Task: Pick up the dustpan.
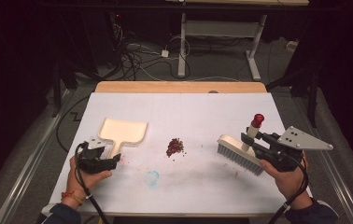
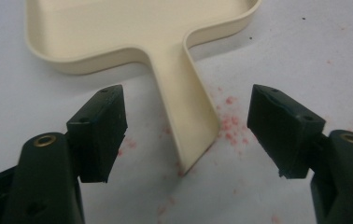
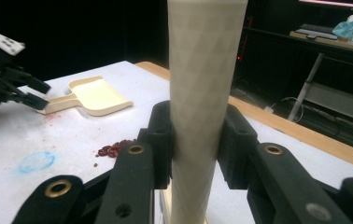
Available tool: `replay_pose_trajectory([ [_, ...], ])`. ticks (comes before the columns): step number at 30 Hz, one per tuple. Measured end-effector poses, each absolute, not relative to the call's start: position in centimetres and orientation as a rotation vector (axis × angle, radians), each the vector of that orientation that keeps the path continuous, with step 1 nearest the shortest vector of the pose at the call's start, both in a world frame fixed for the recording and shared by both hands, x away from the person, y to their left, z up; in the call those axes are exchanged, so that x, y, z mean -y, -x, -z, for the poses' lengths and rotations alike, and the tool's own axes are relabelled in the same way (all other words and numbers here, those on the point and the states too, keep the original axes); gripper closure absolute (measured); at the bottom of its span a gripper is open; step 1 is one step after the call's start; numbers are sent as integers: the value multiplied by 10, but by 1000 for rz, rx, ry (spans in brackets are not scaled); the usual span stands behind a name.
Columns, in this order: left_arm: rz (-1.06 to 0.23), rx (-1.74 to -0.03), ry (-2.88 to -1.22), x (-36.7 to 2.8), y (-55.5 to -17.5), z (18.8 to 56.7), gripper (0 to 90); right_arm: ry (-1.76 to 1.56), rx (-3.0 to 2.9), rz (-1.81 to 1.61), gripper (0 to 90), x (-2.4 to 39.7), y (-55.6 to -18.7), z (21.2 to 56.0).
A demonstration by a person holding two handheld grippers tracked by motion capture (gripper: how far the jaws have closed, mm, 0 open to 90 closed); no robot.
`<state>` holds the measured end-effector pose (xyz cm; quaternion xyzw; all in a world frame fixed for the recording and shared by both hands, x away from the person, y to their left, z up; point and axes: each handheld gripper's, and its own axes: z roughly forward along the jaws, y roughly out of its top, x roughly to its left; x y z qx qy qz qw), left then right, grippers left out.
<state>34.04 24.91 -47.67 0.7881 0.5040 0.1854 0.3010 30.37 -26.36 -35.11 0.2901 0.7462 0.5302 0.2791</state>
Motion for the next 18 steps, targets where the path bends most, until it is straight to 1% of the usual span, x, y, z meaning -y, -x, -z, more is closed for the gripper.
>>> replay_pose_trajectory([
  [2,-504,-1337,-2049,-244,-349,479,384,-781,-2003,-1422,699,264,-304,351],
  [5,-473,-1402,-1998,-243,-356,485,451,-784,-2000,-1421,699,264,-304,352],
  [6,-473,-1428,-2003,-242,-358,488,475,-784,-2001,-1419,699,264,-305,352],
  [8,-460,-1448,-2014,-241,-361,491,509,-785,-2001,-1414,699,264,-305,352],
  [10,-468,-1452,-2041,-238,-362,491,518,-786,-2005,-1413,699,264,-305,353],
  [14,-456,-1461,-2042,-239,-364,491,556,-791,-2003,-1412,699,264,-305,354],
  [17,-473,-1462,-2055,-237,-365,490,625,-797,-2006,-1412,699,263,-306,355],
  [18,-473,-1462,-2055,-237,-365,490,632,-798,-2006,-1412,699,263,-306,355],
])
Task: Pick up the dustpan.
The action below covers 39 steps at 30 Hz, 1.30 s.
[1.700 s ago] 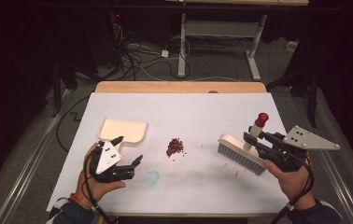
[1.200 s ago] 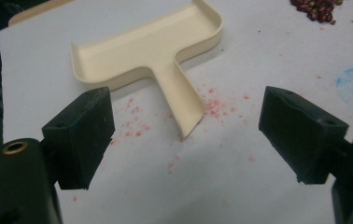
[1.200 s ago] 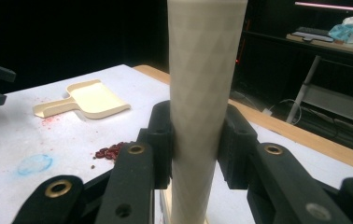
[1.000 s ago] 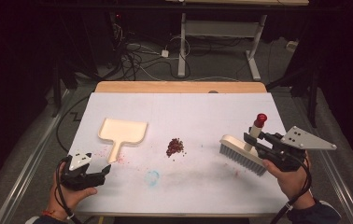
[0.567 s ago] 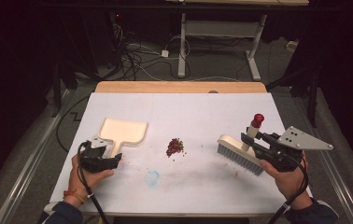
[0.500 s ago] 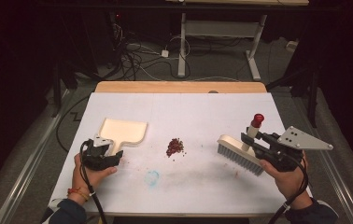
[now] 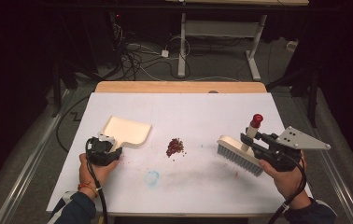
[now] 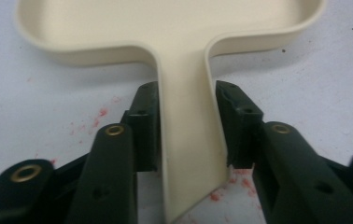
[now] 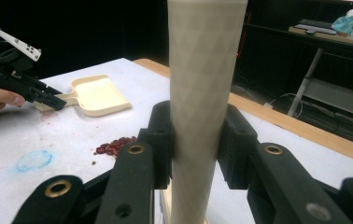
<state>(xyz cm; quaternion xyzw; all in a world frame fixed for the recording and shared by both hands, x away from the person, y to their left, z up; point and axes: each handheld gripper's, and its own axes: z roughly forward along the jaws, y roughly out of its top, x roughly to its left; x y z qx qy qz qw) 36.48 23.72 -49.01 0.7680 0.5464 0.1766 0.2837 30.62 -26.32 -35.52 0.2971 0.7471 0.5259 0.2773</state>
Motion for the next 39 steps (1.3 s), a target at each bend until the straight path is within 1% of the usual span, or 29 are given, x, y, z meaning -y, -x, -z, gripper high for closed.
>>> replay_pose_trajectory([
  [8,-490,-1438,-2074,-238,-366,489,637,-791,-2006,-1429,699,258,-313,355],
  [9,-503,-1427,-2099,-238,-366,486,637,-791,-2011,-1427,699,257,-314,355],
  [13,-510,-1403,-2111,-240,-362,479,638,-787,-2022,-1424,699,255,-318,358],
  [14,-534,-1387,-2120,-242,-358,473,638,-788,-2022,-1424,699,255,-319,358],
  [18,-531,-1354,-2115,-247,-351,464,638,-791,-2025,-1427,699,254,-321,360],
  [24,-506,-1295,-2138,-259,-334,453,639,-798,-2032,-1423,699,253,-326,362],
  [31,-508,-1235,-2168,-254,-317,445,639,-764,-2061,-1435,699,249,-325,364],
  [35,-481,-1199,-2192,-249,-305,446,638,-779,-2059,-1448,699,249,-327,365],
  [36,-446,-1181,-2199,-249,-301,446,638,-800,-2057,-1451,699,249,-328,366],
  [39,-426,-1155,-2221,-248,-294,447,637,-807,-2062,-1443,699,249,-330,368],
])
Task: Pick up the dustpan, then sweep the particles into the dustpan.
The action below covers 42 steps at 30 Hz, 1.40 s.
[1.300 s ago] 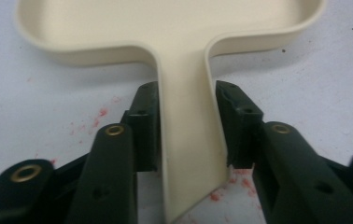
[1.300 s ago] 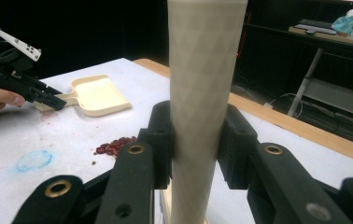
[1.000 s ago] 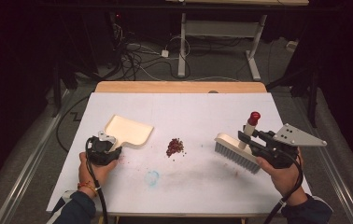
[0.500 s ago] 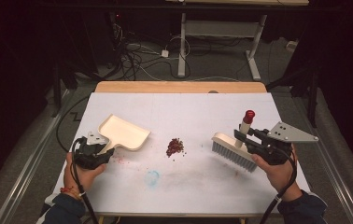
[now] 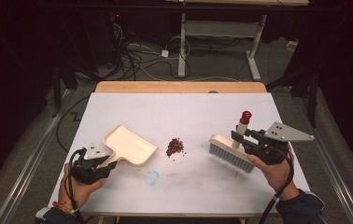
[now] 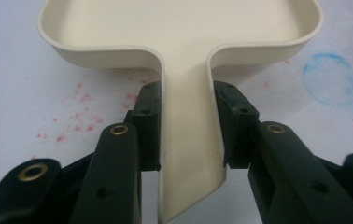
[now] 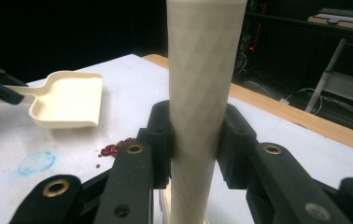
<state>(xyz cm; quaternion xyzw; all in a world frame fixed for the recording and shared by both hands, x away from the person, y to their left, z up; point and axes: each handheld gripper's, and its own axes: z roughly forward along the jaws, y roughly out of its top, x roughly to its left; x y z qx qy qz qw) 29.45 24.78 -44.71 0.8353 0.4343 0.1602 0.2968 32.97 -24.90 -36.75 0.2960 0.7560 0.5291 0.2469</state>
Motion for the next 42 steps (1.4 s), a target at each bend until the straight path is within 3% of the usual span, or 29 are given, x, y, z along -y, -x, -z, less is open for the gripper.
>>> replay_pose_trajectory([
  [23,-308,-1004,-2334,-230,-268,449,637,-845,-2073,-1454,700,234,-352,380],
  [42,-300,-995,-2341,-212,-270,452,637,-869,-1997,-1424,700,157,-417,390],
])
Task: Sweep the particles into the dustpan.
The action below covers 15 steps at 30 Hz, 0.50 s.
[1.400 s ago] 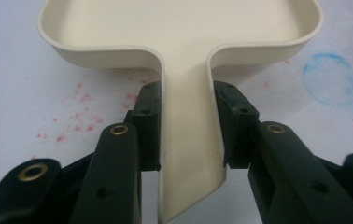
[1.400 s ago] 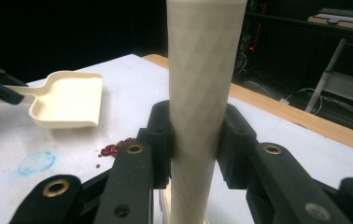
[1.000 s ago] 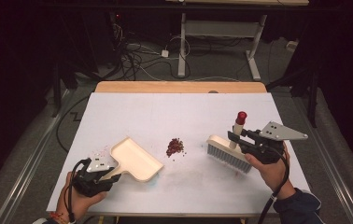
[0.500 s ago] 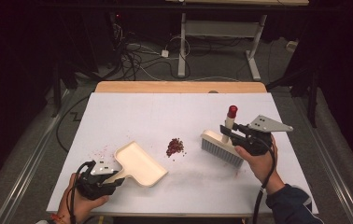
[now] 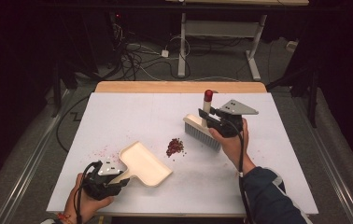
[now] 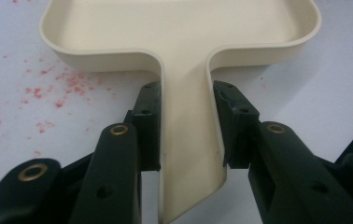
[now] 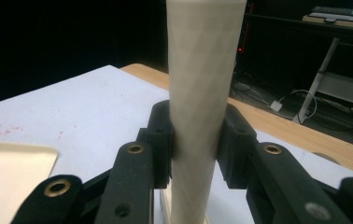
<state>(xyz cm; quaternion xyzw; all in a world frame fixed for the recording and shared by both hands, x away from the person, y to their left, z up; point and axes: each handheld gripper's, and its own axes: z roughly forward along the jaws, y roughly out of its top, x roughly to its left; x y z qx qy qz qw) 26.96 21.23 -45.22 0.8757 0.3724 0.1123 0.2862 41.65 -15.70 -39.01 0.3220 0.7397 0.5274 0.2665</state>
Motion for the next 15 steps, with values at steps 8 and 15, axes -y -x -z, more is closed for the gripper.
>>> replay_pose_trajectory([
  [8,-299,-989,-2349,-203,-271,455,637,-856,-1999,-1429,700,125,-418,399],
  [15,-288,-1004,-2334,-198,-273,457,636,-788,-2047,-1467,698,103,-399,403],
])
